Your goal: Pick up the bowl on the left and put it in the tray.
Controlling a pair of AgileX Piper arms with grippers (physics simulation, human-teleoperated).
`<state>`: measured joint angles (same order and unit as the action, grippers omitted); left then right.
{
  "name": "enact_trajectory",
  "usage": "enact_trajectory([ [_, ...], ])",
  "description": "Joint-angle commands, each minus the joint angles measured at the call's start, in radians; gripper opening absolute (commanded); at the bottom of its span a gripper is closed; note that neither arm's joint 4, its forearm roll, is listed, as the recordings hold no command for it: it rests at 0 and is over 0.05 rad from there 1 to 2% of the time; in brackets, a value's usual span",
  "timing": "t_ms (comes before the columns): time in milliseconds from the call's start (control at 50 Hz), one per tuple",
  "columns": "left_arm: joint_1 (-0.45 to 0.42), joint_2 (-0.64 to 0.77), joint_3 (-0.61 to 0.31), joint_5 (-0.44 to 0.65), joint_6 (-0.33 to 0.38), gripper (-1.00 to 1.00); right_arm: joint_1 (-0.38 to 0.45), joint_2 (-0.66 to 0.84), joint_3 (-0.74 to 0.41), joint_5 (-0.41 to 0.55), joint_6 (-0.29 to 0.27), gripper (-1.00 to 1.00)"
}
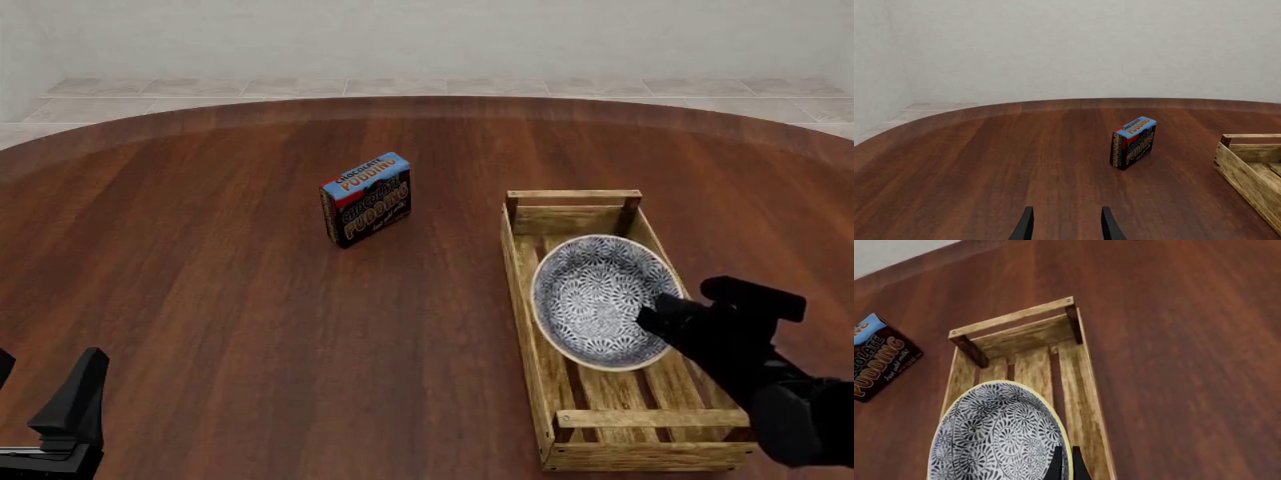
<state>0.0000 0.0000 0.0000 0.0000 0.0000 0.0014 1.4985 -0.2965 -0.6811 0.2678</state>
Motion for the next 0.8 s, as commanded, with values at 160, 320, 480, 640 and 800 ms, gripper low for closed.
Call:
enact_trajectory([
  [160,0.0,0.0,0.0,0.0,0.0,1.0,-0.031,0.034,-0.014,-0.026,-0.014,-1.0],
  [320,0.0,0.0,0.0,0.0,0.0,1.0,-0.03,0.032,-0.018,-0.017,-0.015,-1.0],
  [480,0.0,0.0,0.0,0.0,0.0,1.0,-0.015,0.046,-0.02,-0.021,-0.022,-1.0],
  [640,0.0,0.0,0.0,0.0,0.0,1.0,-0.003,0.058,-0.023,-0.027,-0.025,-1.0],
  [800,0.0,0.0,0.0,0.0,0.0,1.0,0.009,0.07,-0.026,-0.033,-0.029,-1.0],
])
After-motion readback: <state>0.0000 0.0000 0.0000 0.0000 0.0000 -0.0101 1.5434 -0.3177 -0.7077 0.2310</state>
